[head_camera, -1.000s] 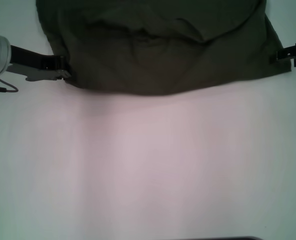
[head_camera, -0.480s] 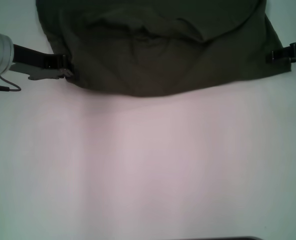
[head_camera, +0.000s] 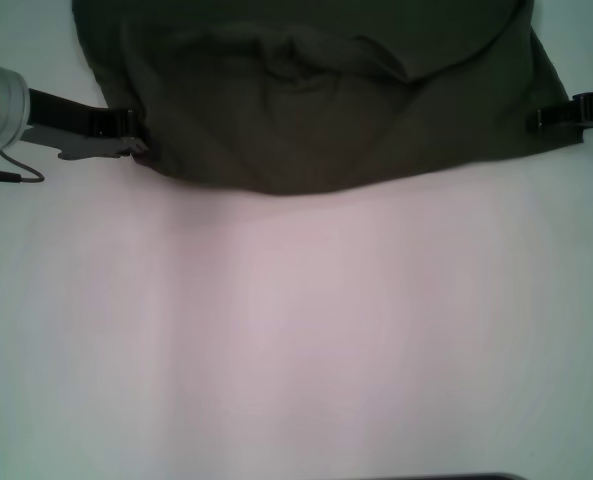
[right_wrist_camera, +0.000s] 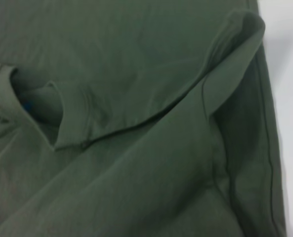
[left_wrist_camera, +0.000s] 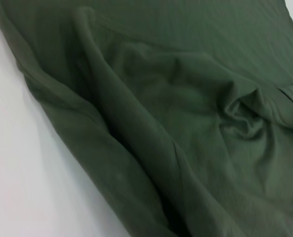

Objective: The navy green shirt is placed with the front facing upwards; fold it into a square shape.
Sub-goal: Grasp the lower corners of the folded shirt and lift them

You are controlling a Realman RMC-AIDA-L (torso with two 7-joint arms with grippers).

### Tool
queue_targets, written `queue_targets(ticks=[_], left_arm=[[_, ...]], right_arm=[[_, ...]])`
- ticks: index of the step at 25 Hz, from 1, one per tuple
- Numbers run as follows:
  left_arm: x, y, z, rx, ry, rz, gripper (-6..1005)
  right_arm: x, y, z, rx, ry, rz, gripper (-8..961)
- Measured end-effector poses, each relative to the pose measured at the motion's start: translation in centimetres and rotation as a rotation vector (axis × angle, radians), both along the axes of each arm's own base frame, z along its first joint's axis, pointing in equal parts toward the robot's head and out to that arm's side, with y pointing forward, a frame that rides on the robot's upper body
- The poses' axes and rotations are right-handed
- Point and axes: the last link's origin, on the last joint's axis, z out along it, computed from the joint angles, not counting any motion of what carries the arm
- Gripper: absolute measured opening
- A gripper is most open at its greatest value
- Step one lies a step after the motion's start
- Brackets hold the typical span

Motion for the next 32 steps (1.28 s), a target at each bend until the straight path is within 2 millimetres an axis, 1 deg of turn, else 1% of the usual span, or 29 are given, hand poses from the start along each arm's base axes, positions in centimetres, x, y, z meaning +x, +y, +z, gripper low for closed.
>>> queue_targets(ticks=[11, 20, 32], left_arm=[[0.0, 0.0, -0.1, 0.0, 0.001, -0.003, 24], [0.0, 0.0, -0.1, 0.004, 0.001, -0.005, 25], [0.0, 0.0, -0.2, 0.004, 0.001, -0.007, 26]], right_arm=[[-0.1, 0.2, -0.6, 0.007, -0.001, 0.003, 899], [-0.7, 0.2, -1.8, -0.024, 0.005, 0.012, 898], [-1.1, -0.1, -2.0, -0.056, 0.038, 0.011, 897]])
